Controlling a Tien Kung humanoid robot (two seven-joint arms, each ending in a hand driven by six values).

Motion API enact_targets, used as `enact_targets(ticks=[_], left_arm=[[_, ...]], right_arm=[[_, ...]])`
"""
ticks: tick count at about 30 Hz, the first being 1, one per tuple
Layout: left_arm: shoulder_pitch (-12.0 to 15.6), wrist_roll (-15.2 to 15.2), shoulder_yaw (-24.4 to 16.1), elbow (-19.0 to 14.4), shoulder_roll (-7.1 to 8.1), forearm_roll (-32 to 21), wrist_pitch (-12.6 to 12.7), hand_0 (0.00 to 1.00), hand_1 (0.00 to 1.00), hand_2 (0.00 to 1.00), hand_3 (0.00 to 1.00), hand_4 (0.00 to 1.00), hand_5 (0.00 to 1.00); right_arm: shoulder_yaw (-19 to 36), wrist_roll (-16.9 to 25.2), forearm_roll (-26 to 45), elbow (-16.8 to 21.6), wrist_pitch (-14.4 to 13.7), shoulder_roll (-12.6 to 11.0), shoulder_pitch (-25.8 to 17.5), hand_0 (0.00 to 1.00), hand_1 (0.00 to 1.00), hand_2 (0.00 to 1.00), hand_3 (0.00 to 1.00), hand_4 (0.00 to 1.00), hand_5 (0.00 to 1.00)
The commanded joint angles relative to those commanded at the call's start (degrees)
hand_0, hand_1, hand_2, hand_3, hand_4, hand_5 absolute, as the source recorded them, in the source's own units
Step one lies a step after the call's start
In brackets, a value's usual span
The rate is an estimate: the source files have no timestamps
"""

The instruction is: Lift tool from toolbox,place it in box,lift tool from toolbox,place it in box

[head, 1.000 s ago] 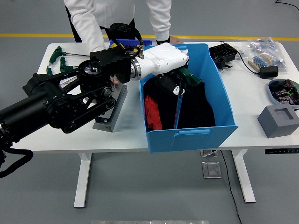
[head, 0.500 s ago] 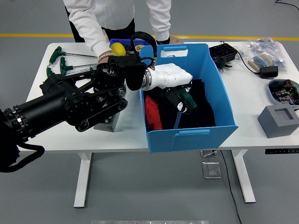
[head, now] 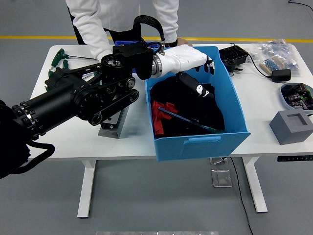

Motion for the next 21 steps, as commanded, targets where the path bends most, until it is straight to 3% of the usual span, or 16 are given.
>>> enact_targets(ticks=[6,10,13,14,19,21], left_arm=[[0.6,-0.12,-1.14,-0.98,0.23,1.53,1.22,0.657,0.739,0.829,0.807,0.979,0.745],[1.49,0.85,-2.18,-2.98,1.43,4.44,0.52,0.659,0.734,0.825,0.807,0.976,0.733],[2.13,1.48,-2.89,-5.0,3.0,7.57,-0.52,0.659,0.734,0.825,0.807,0.976,0.733],[2.35,1.63,-3.11,-5.8,3.56,8.74,-0.79,0.614,0.682,0.743,0.773,0.967,0.717],[3.54,1.82,-4.8,-9.42,7.04,13.5,-1.2,0.614,0.682,0.743,0.773,0.967,0.717],[3.7,2.06,-4.72,-9.84,8.24,14.3,-0.92,0.604,0.655,0.7,0.746,0.966,0.718]], right_arm=[[0.25,-0.03,-0.24,0.0,-0.01,-0.04,0.08,0.618,0.606,0.683,0.557,0.814,0.636],[0.85,-0.07,-0.59,0.0,-0.05,0.05,-0.05,0.618,0.606,0.682,0.557,0.816,0.636],[1.36,-0.11,-1.01,0.0,-0.06,0.13,-0.13,0.618,0.606,0.682,0.557,0.816,0.636],[1.61,-0.14,-1.24,0.0,-0.06,0.17,-0.18,0.617,0.605,0.681,0.558,0.819,0.636],[2.7,-0.25,-2.21,0.0,-0.04,0.32,-0.37,0.617,0.605,0.681,0.558,0.819,0.636],[3.22,-0.32,-2.55,0.0,-0.05,0.41,-0.55,0.617,0.605,0.683,0.558,0.819,0.636]])
